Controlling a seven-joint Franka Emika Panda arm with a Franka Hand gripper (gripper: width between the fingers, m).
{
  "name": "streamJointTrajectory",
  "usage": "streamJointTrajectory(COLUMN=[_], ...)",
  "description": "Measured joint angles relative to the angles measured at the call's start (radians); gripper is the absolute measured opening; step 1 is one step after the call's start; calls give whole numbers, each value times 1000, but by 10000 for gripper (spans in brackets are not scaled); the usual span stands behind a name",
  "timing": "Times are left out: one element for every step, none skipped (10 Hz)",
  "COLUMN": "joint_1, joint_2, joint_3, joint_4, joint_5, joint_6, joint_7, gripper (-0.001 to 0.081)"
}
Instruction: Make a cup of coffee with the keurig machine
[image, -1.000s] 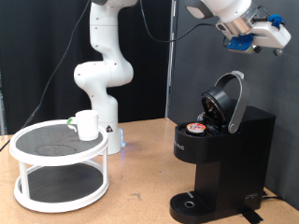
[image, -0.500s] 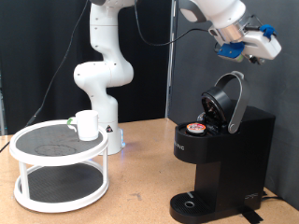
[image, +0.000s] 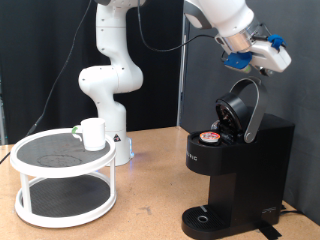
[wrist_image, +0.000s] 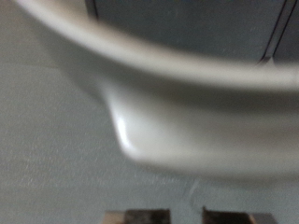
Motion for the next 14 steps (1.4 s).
streamJointTrajectory(joint_1=[-3,-7,-10,-12,-16,-21,-30,-41,-53,-66,-77,-90,-104,-117], joint_2=[-2,-7,-17,-29,-42,-55,-62,-67,-69,-74,-78,-78,-78,-75], joint_3=[-2,-3,-3,-5,-9,-13,-20,-29,-37,-44,-53,-64,-74,-85], joint_4=[-8,-18,-27,-37,-47,-56,-59,-59,-59,-58,-59,-60,-64,-70], joint_5=[-3,-3,-3,-3,-3,-4,-15,-37,-62,-88,-116,-139,-161,-181], joint_6=[-6,-9,-11,-14,-19,-27,-45,-63,-78,-90,-103,-119,-132,-145], joint_7=[-9,-22,-32,-43,-51,-53,-52,-39,-18,6,24,30,31,32], gripper=[1,0,0,0,0,0,0,0,0,0,0,0,0,0])
